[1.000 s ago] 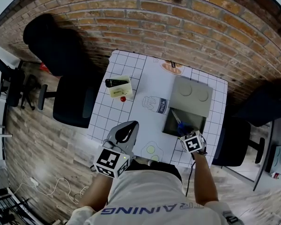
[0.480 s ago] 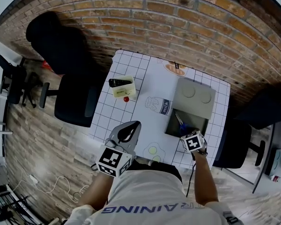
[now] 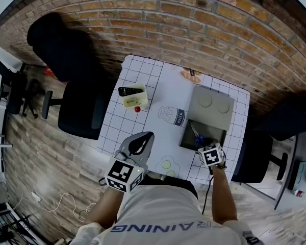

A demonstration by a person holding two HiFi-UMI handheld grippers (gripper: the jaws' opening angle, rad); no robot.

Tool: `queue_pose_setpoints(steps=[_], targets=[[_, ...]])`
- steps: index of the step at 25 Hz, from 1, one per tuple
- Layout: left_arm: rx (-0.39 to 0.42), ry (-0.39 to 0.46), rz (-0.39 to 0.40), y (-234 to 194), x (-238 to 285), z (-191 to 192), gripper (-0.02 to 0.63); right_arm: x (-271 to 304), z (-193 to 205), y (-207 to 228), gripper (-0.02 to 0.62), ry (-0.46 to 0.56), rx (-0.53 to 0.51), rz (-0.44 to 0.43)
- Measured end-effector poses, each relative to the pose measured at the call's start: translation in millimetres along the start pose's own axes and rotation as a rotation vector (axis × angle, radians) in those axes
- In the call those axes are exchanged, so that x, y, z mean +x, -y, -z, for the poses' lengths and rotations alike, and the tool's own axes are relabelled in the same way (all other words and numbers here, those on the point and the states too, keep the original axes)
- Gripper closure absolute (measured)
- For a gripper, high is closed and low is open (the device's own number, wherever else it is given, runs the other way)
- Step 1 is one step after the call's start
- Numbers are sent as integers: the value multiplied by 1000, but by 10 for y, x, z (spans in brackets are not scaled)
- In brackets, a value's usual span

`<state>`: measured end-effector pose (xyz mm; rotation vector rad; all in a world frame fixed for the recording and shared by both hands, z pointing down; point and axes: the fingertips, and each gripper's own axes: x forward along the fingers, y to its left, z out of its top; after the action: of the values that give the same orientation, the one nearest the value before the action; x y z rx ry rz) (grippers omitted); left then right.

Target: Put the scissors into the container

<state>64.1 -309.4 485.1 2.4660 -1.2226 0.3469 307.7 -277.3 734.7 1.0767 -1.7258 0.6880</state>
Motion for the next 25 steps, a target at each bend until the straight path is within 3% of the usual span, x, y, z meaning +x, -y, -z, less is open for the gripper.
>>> queue_pose_setpoints(steps=[7,11,17,25], targets=[[-12,63,54,35,21,-220,607,-366,-221,90,525,107,66,40],[7,100,84,48,38,-387,607,-757,-479,203,554,216,124,88],[41,168,140,152,11,-690,607,-1588,-919,352,578,476,244,177],[102,258,188,265,-78,-1101,607,-2926,-1421,200,578,859,249,253]])
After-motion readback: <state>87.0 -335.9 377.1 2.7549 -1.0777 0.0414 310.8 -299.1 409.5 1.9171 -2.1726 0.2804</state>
